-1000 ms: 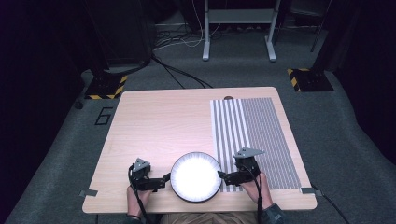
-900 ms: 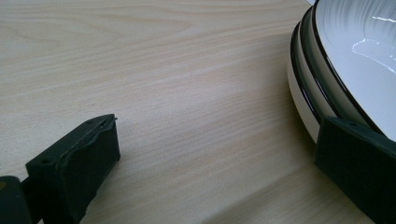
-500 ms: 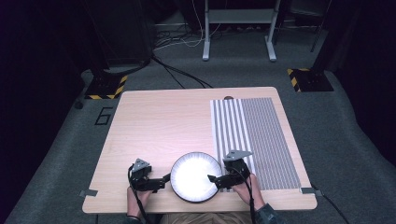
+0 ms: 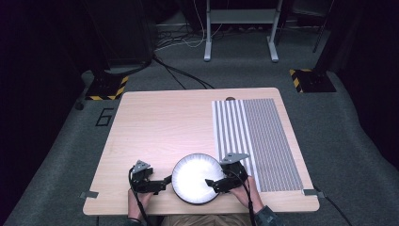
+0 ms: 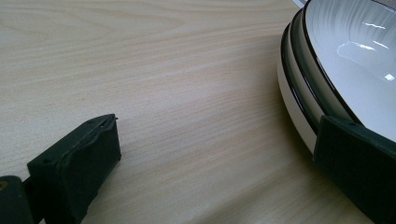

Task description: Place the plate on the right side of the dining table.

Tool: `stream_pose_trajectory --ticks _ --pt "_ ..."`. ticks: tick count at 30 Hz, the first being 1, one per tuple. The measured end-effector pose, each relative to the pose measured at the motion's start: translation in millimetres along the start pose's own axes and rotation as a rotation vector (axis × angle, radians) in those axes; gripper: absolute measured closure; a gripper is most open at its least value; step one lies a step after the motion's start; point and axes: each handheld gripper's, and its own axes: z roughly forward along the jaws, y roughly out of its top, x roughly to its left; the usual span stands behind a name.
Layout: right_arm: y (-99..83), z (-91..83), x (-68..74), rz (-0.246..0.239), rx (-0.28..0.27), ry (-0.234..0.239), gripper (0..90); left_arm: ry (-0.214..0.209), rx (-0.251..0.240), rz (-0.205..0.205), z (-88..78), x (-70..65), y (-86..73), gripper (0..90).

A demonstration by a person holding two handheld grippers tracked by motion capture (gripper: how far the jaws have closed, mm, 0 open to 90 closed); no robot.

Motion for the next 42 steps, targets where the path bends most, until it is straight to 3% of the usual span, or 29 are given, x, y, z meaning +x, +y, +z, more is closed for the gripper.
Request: stream_pose_trajectory --ticks 42 --pt "-1.0 6.8 7.9 0.001 -0.005 -0.044 7.3 0.008 -0.006 -0.007 0.8 -0.2 0.3 0.6"
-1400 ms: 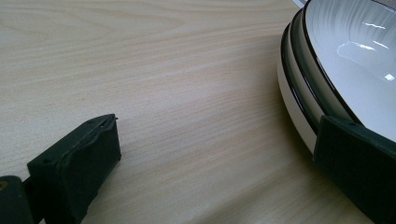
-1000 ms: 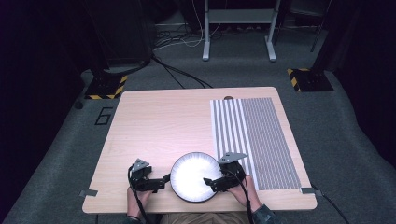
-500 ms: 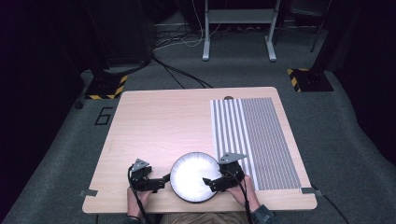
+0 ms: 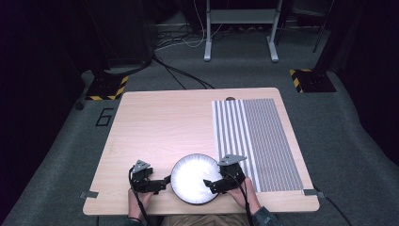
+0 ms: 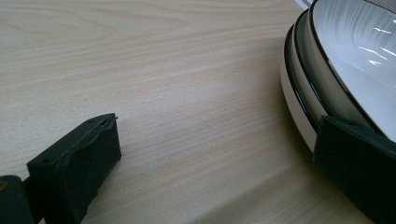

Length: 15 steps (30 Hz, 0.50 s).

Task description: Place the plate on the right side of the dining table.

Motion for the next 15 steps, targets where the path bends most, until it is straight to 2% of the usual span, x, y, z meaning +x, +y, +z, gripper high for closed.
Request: stream_pose_trajectory --ticks 15 --pt "2.5 6.2 5.8 -0.014 0.005 -0.041 8.1 0.004 0.001 0.002 0.0 -0.2 0.0 1.0"
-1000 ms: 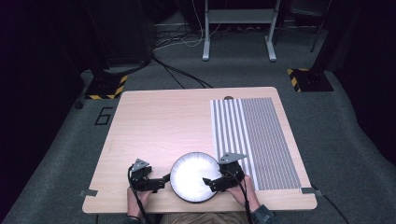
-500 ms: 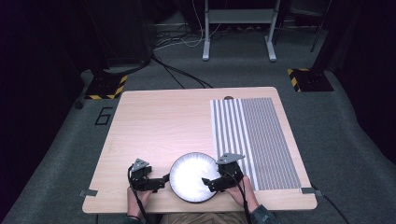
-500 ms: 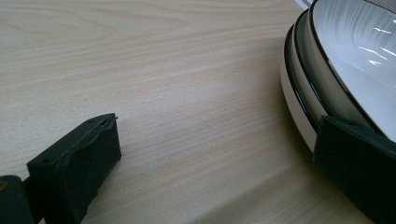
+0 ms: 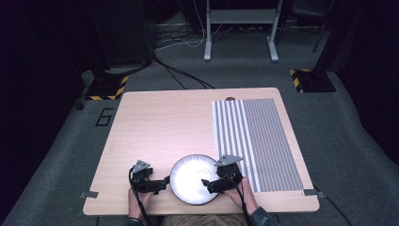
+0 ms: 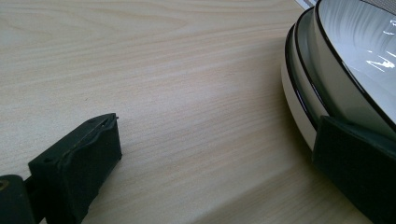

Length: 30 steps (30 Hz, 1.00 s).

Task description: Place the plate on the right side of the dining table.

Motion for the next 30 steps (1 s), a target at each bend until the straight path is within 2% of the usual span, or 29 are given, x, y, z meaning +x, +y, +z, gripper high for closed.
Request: stream_pose_trajectory --ticks 6,13,16,19,24,30 --pt "1.0 3.3 0.2 0.003 -0.007 -0.002 8.6 0.0 0.0 0.0 0.0 0.0 0.0 1.0" --pt "2.2 7.9 3.9 -0.016 -0.004 -0.032 8.7 0.007 -0.003 0.002 0.3 -0.4 0.0 1.2" --pt "2.3 10.9 5.3 -0.012 0.003 -0.021 9.0 0.009 -0.002 0.001 0.5 -0.6 0.0 1.4" --pt "0.6 18.7 5.8 -0.01 0.032 0.009 10.3 0.009 -0.003 0.0 0.5 -0.7 0.0 1.4" --pt "-1.8 21.4 3.2 0.014 0.016 0.036 11.7 0.002 0.0 -0.002 -0.1 0.1 0.0 1.3" --pt "-3.0 22.5 2.0 0.023 0.004 0.049 11.8 0.027 -0.011 -0.033 -2.3 2.0 -0.9 0.6"
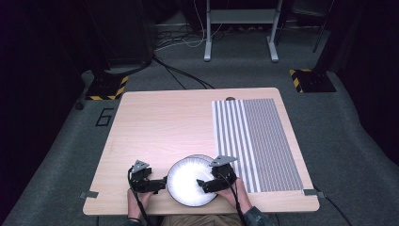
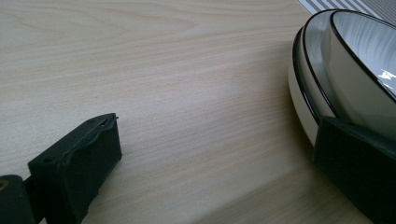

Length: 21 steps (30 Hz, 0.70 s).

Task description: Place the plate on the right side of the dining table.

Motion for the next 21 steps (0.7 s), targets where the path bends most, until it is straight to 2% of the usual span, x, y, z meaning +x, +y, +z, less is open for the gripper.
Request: stream_pose_trajectory --ticks 4,5,13,21 --pt "0.3 1.3 -0.5 0.0 -0.003 0.001 12.8 -0.005 0.002 -0.033 -4.0 2.1 0.0 0.0" --pt "0.2 1.6 -0.3 0.003 -0.005 -0.001 12.8 0.0 0.0 -0.03 -5.4 3.1 0.2 0.0" --pt "-0.7 2.6 0.9 0.018 -0.016 -0.009 13.0 0.017 -0.045 -0.062 -20.4 4.2 3.5 0.0" --pt "-0.9 2.9 1.4 0.021 -0.021 -0.016 13.3 -0.003 -0.062 -0.043 -30.4 -3.7 10.0 0.0"
